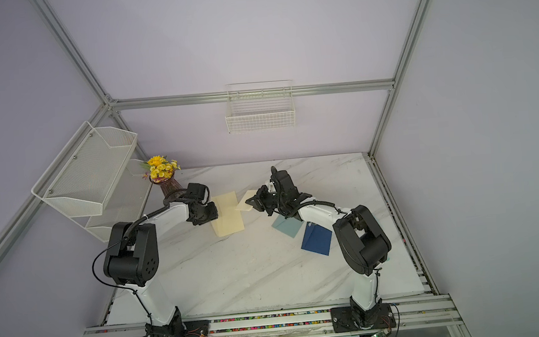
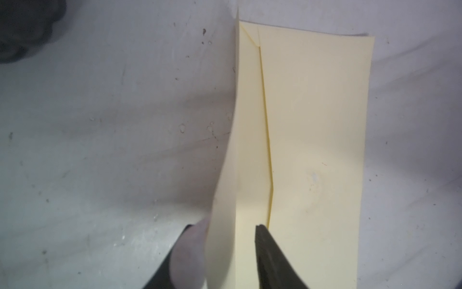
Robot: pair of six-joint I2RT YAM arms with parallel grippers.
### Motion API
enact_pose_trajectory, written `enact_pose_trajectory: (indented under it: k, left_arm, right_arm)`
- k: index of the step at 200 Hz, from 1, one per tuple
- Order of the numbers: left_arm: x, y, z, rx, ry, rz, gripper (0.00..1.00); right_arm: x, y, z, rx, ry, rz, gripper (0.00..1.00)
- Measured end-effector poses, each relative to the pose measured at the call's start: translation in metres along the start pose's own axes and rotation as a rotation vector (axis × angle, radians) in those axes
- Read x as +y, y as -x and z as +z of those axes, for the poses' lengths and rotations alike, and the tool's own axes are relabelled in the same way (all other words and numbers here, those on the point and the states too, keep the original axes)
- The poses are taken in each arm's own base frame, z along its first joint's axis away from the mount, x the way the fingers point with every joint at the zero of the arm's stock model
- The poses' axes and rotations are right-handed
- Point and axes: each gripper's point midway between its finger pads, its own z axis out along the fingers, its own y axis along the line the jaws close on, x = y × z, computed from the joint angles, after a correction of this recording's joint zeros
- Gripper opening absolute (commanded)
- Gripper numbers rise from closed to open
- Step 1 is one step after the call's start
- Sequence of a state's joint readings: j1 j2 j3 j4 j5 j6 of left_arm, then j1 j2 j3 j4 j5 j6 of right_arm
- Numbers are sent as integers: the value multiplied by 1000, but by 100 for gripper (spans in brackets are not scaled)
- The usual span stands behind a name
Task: Fold the letter paper in half and place it into the envelope
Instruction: Pick up the envelope from the center of the board.
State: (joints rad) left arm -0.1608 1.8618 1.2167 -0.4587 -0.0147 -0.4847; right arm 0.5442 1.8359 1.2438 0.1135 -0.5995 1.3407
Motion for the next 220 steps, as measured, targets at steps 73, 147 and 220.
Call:
enact_pose_trajectory:
  k: [73,147,220]
  left_arm:
    - [6,6,0,5,-40,-15,0]
    - [-14,30,-82,-126,-145,37,0]
    - [-44,0,-104,-46,-265,153,0]
  right_arm:
    - [-11,-7,-4,18,-26,-18,0]
    - [-21,-12,-8,32,-89,-78,0]
    - [37,-45,8,96,-96,-324,0]
